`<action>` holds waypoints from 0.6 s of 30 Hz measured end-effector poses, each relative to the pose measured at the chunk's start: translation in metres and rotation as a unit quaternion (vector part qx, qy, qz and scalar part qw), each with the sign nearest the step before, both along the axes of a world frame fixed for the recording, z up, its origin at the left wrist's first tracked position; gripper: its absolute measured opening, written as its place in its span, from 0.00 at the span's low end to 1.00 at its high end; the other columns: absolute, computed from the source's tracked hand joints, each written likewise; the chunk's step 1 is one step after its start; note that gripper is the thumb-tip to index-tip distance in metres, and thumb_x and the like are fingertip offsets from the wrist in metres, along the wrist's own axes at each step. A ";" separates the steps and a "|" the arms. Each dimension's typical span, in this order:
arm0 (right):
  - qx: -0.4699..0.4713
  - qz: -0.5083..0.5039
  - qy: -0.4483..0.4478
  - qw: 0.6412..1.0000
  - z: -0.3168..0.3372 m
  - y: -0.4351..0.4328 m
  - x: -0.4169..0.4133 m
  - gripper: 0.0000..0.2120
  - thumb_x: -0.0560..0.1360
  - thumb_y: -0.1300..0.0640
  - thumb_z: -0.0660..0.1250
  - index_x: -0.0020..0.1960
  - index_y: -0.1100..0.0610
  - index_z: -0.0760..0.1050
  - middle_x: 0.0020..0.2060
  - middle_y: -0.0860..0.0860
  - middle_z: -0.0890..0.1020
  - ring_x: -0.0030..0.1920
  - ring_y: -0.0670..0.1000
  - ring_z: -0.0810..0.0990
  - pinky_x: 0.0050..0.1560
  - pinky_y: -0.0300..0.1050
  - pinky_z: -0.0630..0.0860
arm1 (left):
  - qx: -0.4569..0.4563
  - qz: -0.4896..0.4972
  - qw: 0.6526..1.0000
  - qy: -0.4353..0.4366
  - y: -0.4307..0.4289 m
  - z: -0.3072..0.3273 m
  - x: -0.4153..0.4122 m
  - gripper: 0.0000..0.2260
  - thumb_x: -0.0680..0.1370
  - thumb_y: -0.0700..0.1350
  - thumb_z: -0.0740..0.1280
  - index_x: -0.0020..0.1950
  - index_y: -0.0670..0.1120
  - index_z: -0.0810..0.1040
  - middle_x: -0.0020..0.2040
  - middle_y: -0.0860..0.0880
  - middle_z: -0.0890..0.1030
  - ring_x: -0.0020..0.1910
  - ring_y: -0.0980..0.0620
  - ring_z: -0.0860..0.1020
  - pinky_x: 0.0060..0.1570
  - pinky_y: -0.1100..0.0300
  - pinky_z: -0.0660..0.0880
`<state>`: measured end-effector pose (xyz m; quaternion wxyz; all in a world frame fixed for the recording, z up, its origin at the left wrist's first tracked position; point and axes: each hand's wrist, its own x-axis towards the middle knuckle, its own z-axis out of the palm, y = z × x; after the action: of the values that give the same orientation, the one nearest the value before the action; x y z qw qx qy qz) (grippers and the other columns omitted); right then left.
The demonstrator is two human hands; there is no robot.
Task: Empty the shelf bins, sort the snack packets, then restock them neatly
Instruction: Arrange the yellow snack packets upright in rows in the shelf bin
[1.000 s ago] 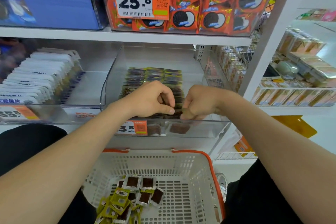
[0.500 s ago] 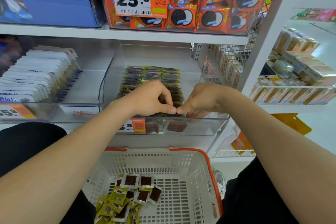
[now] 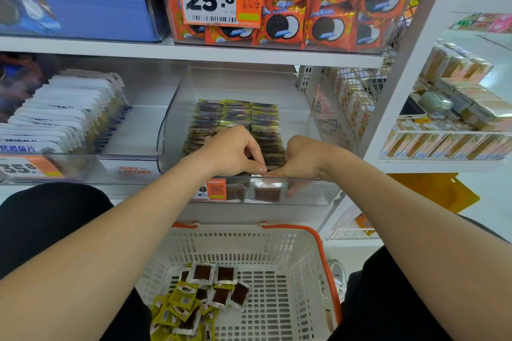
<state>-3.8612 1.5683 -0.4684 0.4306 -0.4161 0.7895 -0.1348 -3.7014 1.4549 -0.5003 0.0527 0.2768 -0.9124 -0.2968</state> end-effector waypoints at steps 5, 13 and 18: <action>-0.078 -0.093 0.015 0.992 -0.004 -0.001 -0.003 0.25 0.84 0.45 0.65 0.68 0.66 0.71 0.53 0.56 0.81 0.55 0.59 0.85 0.60 0.57 0.82 | -0.020 0.027 0.997 0.076 0.005 -0.003 0.008 0.03 0.76 0.55 0.77 0.43 0.58 0.87 0.43 0.61 0.85 0.49 0.60 0.81 0.57 0.47 0.79; -0.184 -0.077 0.117 0.973 0.010 0.019 0.030 0.22 0.86 0.48 0.60 0.73 0.61 0.69 0.59 0.62 0.83 0.57 0.58 0.82 0.60 0.53 0.80 | -0.131 0.019 0.986 0.100 0.040 0.023 0.064 0.07 0.82 0.48 0.68 0.56 0.56 0.85 0.52 0.61 0.83 0.51 0.63 0.78 0.52 0.70 0.68; -0.379 0.040 0.115 0.917 0.000 0.058 0.083 0.07 0.79 0.61 0.64 0.53 0.53 0.78 0.33 0.48 0.83 0.31 0.45 0.79 0.34 0.39 0.73 | -0.005 -0.056 0.998 -0.007 0.073 0.016 0.105 0.07 0.78 0.46 0.70 0.40 0.52 0.83 0.35 0.54 0.83 0.35 0.58 0.80 0.39 0.64 0.74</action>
<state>-3.7778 1.6259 -0.4679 0.1521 -0.5921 0.7060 -0.3576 -3.5967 1.5278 -0.4847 0.0310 0.2270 -0.9284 -0.2925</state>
